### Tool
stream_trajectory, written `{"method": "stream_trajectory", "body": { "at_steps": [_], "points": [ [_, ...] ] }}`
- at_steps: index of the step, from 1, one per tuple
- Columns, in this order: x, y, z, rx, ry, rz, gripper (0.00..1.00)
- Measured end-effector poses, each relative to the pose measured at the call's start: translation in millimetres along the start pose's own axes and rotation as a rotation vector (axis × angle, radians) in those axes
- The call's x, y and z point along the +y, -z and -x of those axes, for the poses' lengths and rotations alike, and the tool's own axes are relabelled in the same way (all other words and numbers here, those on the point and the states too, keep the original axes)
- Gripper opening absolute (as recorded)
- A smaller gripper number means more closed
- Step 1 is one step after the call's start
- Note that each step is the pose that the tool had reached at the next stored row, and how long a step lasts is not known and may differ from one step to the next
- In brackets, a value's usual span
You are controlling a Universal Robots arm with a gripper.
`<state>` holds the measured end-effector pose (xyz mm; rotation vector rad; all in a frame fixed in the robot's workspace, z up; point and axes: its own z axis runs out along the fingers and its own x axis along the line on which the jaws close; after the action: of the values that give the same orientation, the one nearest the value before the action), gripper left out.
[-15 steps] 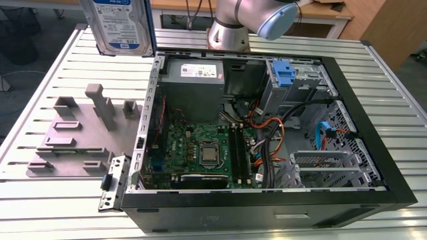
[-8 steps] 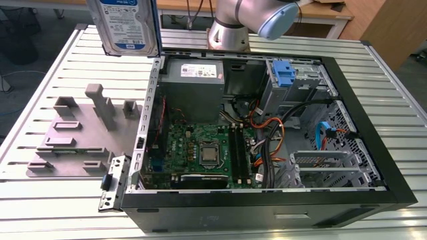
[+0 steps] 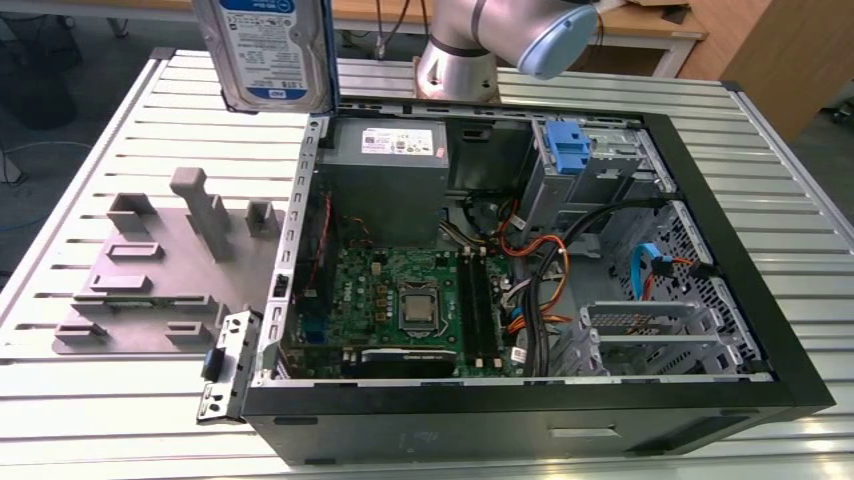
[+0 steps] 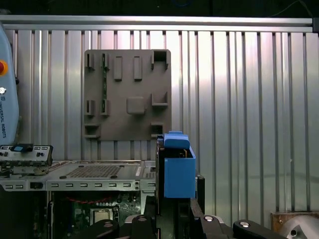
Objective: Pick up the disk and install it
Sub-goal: 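Pick up the disk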
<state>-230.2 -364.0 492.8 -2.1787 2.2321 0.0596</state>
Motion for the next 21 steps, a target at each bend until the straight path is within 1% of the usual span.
{"method": "stream_trajectory", "body": {
  "at_steps": [2, 10, 13, 15, 19, 21],
  "points": [
    [-1.8, 0.0, 0.1, 0.0, 0.0, 0.0, 0.35],
    [-2.2, 0.0, 0.1, -0.0003, 0.0, 0.0, 0.35],
    [-3.9, 0.0, 0.1, -0.0003, 0.0, 0.0, 0.35],
    [-5.5, -0.1, 0.1, -0.0003, 0.0, 0.0, 0.35],
    [-10.7, 0.0, 0.6, -0.0003, 0.0, 0.0001, 0.35],
    [-12.0, -0.1, 0.6, -0.0003, 0.0, 0.0, 0.35]
  ]
}}
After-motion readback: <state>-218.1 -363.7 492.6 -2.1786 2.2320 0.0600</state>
